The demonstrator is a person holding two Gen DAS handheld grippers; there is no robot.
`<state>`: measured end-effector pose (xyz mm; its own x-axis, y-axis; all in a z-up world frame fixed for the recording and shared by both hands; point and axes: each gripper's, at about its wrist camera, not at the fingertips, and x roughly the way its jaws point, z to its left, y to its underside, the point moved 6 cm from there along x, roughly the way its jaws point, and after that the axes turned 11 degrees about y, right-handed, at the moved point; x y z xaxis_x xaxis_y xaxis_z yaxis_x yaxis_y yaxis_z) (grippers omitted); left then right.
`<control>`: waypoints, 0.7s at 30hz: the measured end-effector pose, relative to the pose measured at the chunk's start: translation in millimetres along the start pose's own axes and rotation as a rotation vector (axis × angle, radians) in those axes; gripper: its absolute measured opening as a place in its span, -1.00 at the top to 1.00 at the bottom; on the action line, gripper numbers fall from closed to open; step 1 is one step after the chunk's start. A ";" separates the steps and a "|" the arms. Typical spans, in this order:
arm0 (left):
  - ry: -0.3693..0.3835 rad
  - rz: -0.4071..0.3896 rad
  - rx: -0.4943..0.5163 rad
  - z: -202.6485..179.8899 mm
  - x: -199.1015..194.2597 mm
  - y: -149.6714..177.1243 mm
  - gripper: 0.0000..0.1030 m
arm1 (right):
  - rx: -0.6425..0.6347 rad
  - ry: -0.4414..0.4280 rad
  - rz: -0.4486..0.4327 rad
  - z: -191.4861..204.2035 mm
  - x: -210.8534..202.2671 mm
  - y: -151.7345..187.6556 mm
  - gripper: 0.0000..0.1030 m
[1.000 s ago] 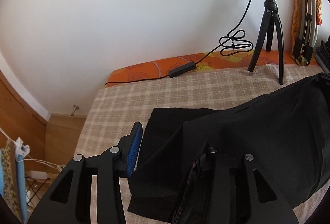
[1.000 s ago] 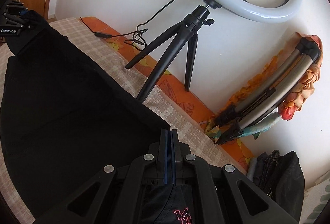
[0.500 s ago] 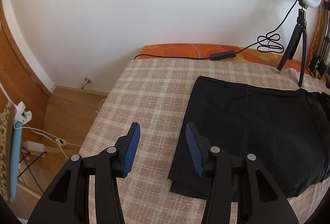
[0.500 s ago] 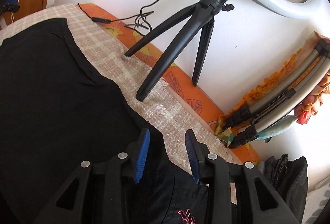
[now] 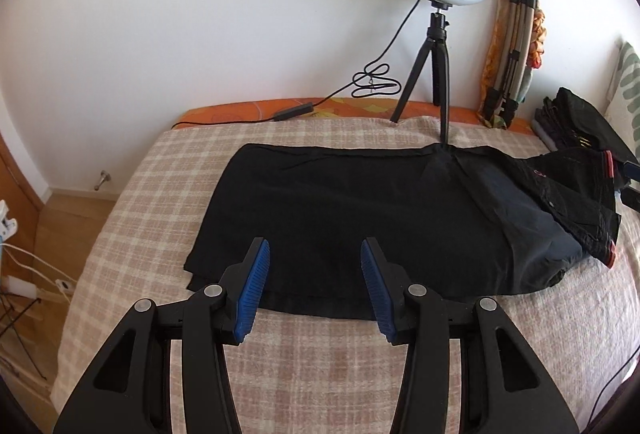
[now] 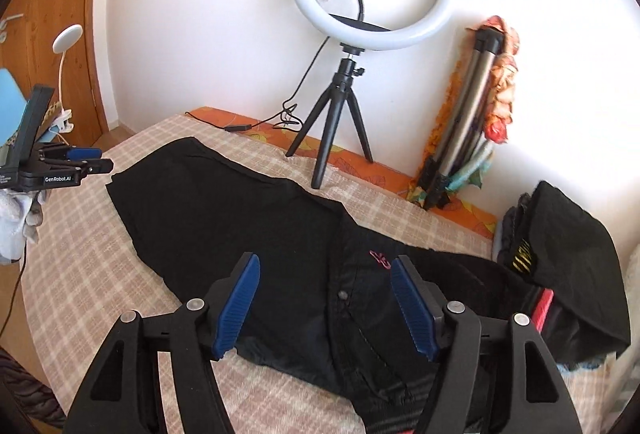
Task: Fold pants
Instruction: 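Open both tools and release the folded trousers onto the bed, then grasp the pink-trimmed waistband with the right tool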
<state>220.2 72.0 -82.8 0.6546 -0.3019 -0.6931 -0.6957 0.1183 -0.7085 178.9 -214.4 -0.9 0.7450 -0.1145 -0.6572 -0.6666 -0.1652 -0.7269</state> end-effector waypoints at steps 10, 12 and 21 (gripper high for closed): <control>0.176 0.045 0.179 -127.0 4.4 18.1 0.10 | 0.269 0.155 0.145 -117.9 -29.5 112.0 -0.31; 0.201 0.055 0.193 -145.3 10.4 21.8 0.10 | 0.286 0.124 0.190 -125.7 -23.2 127.8 0.11; 0.183 0.126 0.274 -182.4 62.4 33.4 0.11 | 0.165 -0.065 0.272 -86.3 22.7 140.7 0.36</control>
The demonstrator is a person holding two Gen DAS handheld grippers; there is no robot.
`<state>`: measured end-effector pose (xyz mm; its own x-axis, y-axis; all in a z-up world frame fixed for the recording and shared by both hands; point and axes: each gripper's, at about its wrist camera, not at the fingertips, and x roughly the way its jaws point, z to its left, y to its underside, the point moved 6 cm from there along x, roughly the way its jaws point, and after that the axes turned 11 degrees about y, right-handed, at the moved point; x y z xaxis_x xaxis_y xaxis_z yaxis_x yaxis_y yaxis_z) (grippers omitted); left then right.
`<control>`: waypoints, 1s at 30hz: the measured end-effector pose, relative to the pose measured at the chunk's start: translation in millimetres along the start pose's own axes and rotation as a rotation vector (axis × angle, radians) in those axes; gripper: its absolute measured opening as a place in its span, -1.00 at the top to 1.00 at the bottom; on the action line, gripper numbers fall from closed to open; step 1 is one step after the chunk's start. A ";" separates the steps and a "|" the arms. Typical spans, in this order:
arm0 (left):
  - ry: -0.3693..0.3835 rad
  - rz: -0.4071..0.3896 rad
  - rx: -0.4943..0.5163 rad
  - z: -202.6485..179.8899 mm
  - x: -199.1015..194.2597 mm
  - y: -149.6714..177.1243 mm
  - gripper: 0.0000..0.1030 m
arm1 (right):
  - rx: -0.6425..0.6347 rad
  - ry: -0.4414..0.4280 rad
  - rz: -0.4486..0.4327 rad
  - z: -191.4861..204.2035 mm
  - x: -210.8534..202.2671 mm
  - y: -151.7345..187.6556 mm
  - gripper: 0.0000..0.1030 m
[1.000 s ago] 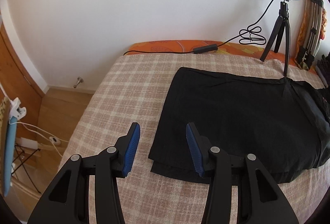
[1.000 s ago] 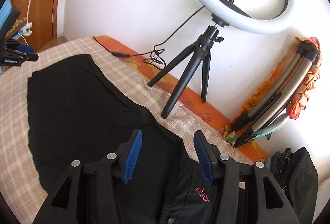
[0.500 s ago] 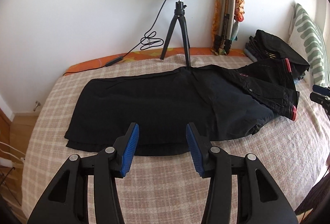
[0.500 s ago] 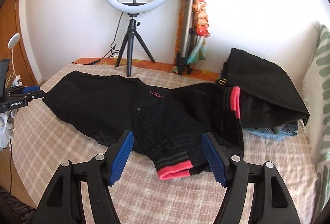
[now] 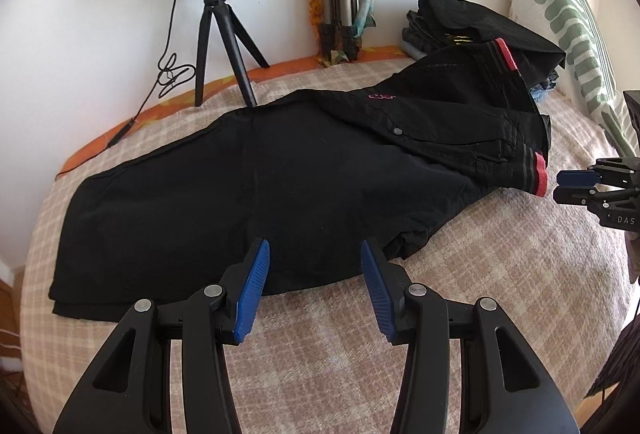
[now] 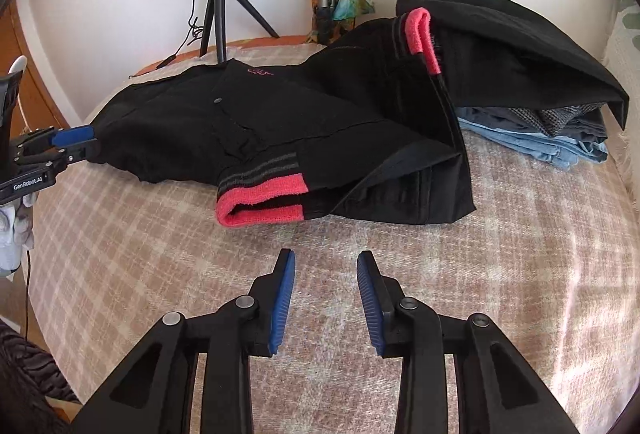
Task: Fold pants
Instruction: 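Grasp the pink-trimmed waistband with the right tool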
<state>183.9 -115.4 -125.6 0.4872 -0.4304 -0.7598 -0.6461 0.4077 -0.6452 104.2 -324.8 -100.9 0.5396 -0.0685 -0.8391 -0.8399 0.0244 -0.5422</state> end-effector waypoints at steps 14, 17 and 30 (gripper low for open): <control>0.046 -0.003 0.054 -25.2 19.7 -15.4 0.08 | -0.040 0.155 -0.154 0.5 7.7 -93.8 0.36; 0.078 -0.008 0.074 -39.5 18.8 -18.1 -0.13 | -0.009 0.184 -0.163 -9.7 17.7 -112.0 0.36; 0.031 0.052 0.279 -79.7 43.0 -17.4 -0.36 | 0.107 0.152 -0.213 -44.1 -1.1 -132.0 -0.29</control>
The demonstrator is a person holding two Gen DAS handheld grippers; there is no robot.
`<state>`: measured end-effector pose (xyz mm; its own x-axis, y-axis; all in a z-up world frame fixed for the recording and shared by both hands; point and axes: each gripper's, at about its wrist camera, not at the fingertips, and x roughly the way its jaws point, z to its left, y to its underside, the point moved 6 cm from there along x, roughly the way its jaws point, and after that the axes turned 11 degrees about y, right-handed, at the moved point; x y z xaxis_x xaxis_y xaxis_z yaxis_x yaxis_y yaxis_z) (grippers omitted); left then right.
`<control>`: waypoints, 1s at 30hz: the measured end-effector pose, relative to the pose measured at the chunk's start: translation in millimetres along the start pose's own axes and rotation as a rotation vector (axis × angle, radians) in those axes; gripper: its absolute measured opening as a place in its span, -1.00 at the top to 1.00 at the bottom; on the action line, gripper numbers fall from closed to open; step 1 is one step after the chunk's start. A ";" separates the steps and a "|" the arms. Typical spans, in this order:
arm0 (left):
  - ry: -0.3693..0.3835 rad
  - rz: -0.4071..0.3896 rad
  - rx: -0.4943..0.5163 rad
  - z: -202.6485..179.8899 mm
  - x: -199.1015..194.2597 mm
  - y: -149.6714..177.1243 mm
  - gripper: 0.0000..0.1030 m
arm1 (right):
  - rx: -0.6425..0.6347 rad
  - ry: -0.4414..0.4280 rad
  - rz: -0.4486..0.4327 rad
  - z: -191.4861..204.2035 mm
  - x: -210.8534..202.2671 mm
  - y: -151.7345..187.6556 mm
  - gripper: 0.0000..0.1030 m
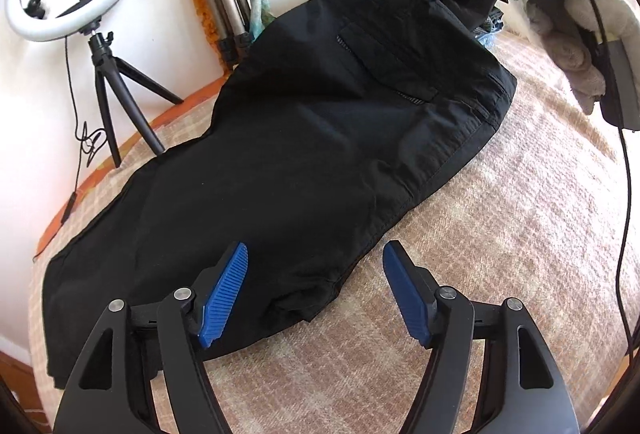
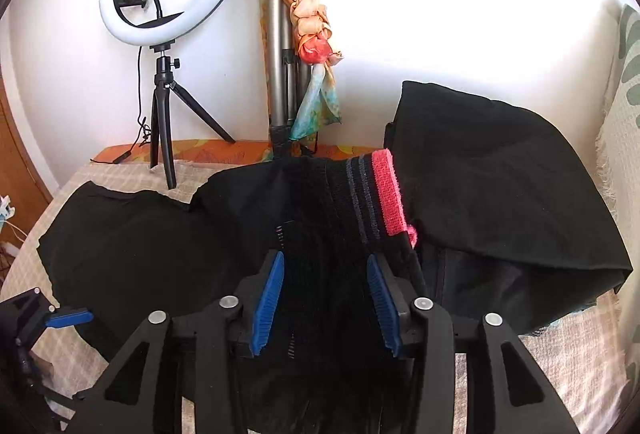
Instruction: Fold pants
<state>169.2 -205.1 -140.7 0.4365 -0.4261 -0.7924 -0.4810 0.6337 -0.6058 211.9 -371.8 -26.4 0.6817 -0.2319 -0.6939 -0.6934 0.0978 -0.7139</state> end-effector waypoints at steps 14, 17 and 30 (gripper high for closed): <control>-0.014 -0.004 0.072 9.6 -18.2 16.8 -0.36 | 0.431 -0.024 0.268 -77.1 12.8 112.9 -0.68; -0.014 -0.022 0.064 19.1 -29.0 20.7 -0.36 | 0.500 -0.101 0.291 -68.3 26.0 117.6 -0.68; -0.040 0.037 0.211 -3.1 0.9 18.0 -0.36 | 0.660 -0.171 0.274 -57.8 46.7 98.7 -0.10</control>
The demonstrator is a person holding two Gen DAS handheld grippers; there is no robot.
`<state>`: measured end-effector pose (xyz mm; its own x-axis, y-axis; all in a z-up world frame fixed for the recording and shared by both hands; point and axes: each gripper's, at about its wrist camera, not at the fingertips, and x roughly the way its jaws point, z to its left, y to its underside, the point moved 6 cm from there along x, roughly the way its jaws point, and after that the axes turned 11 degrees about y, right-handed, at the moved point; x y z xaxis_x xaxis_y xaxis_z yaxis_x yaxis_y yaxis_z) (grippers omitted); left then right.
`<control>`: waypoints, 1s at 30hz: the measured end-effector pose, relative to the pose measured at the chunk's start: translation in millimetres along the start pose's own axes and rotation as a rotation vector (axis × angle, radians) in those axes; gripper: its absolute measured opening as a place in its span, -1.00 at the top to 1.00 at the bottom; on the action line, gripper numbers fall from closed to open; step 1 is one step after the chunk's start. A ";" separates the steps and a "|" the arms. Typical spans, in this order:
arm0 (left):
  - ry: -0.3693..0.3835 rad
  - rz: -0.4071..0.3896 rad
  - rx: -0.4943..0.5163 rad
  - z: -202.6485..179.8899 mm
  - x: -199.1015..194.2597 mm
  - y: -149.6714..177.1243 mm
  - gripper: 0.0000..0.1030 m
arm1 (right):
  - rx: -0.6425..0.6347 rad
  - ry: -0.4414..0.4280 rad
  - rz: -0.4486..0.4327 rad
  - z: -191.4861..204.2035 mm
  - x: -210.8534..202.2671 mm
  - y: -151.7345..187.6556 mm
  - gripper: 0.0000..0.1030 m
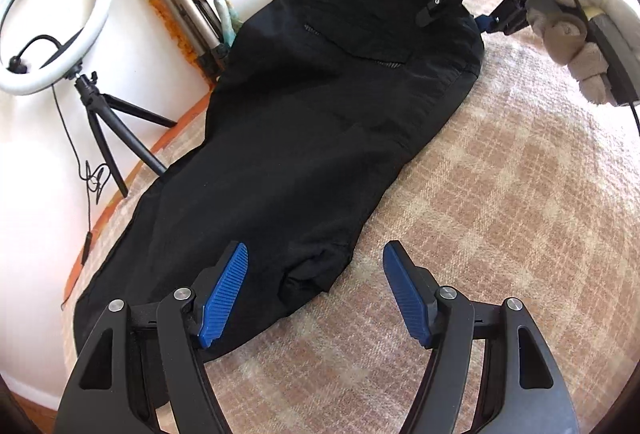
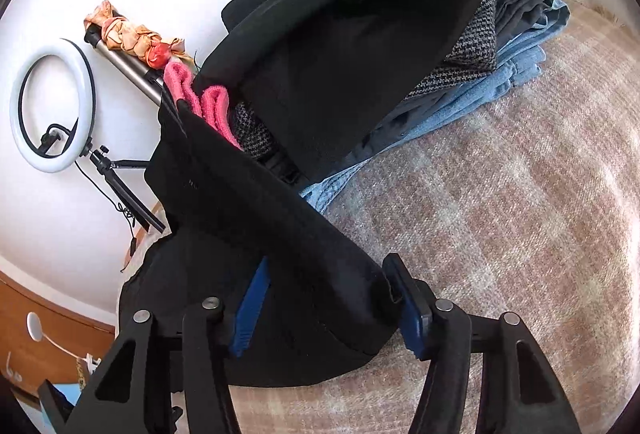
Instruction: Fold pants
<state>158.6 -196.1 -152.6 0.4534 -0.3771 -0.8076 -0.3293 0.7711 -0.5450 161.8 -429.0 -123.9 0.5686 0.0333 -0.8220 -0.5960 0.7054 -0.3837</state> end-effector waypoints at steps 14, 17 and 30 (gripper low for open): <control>0.051 -0.049 -0.018 7.7 10.3 -10.3 0.80 | -0.053 -0.028 0.023 11.7 4.8 3.4 0.43; 0.060 -0.069 -0.038 9.9 -0.7 -11.3 0.86 | -0.079 -0.052 0.021 20.5 -7.4 5.6 0.69; 0.169 -0.181 -0.059 -26.1 -89.2 10.3 0.90 | -0.129 -0.087 -0.083 2.5 -128.3 65.9 0.85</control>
<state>93.2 -167.9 -92.1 0.3665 -0.5907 -0.7189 -0.3050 0.6537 -0.6926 51.0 -385.0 -42.7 0.6628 0.0440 -0.7475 -0.6096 0.6114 -0.5045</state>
